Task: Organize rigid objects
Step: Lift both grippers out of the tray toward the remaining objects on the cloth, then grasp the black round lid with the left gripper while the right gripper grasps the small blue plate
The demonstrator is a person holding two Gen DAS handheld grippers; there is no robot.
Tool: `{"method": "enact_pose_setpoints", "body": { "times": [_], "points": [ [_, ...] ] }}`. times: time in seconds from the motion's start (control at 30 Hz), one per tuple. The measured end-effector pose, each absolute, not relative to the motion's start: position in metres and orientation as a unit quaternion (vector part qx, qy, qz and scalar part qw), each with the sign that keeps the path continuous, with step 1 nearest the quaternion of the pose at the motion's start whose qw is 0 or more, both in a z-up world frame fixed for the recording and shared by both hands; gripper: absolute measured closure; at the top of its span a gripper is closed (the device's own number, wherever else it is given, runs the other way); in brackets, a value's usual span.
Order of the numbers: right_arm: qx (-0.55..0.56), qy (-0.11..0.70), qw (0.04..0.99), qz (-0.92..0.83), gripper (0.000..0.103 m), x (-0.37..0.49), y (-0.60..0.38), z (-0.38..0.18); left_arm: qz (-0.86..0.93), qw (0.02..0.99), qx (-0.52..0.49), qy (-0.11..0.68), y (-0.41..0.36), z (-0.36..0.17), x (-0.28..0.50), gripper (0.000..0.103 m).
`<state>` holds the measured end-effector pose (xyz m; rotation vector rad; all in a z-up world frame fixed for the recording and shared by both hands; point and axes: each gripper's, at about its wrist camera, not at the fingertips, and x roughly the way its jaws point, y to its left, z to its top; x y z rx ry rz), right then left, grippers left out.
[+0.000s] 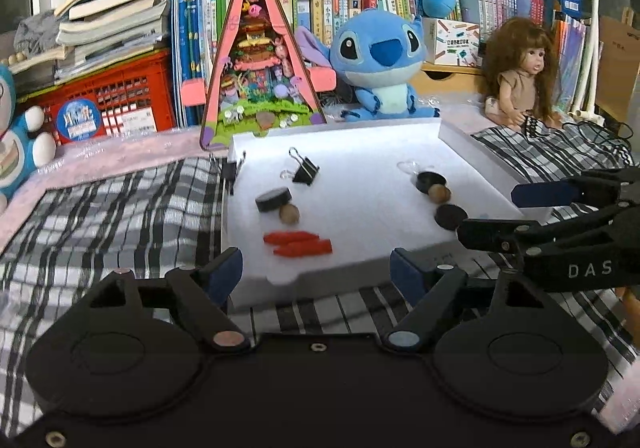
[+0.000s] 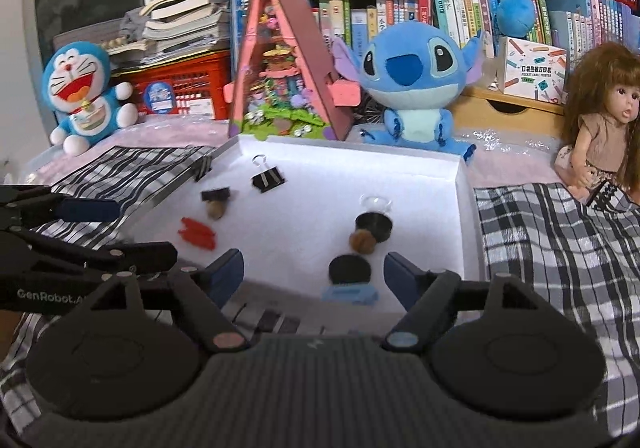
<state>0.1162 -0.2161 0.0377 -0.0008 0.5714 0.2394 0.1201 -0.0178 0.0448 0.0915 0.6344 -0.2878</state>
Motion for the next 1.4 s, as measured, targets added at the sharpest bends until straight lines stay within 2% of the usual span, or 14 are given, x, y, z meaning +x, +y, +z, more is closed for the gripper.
{"method": "enact_pose_setpoints", "body": {
  "times": [0.77,0.9,1.03,1.3,1.37,1.4],
  "points": [
    [-0.053,0.264,0.946,0.183,0.015,0.028,-0.197,0.015,-0.156,0.927,0.024,0.340,-0.001,0.020,0.068,0.024],
    [-0.066,0.263,0.942,0.197,0.014,0.018,-0.191,0.011,-0.173,0.923,0.014,0.344,-0.002,0.021,0.068,0.034],
    [-0.074,0.261,0.939,0.212,0.014,0.012,-0.189,0.008,-0.201,0.914,0.002,0.352,-0.007,0.021,0.069,0.052],
    [-0.075,0.262,0.928,0.253,0.014,0.002,-0.190,0.003,-0.236,0.903,0.017,0.360,-0.027,0.016,0.067,0.065],
    [-0.076,0.261,0.925,0.265,0.014,0.000,-0.188,0.002,-0.239,0.899,0.017,0.366,-0.031,0.013,0.069,0.074],
    [-0.077,0.260,0.923,0.272,0.014,-0.002,-0.187,0.002,-0.242,0.898,0.017,0.368,-0.033,0.012,0.070,0.082]
  ]
}}
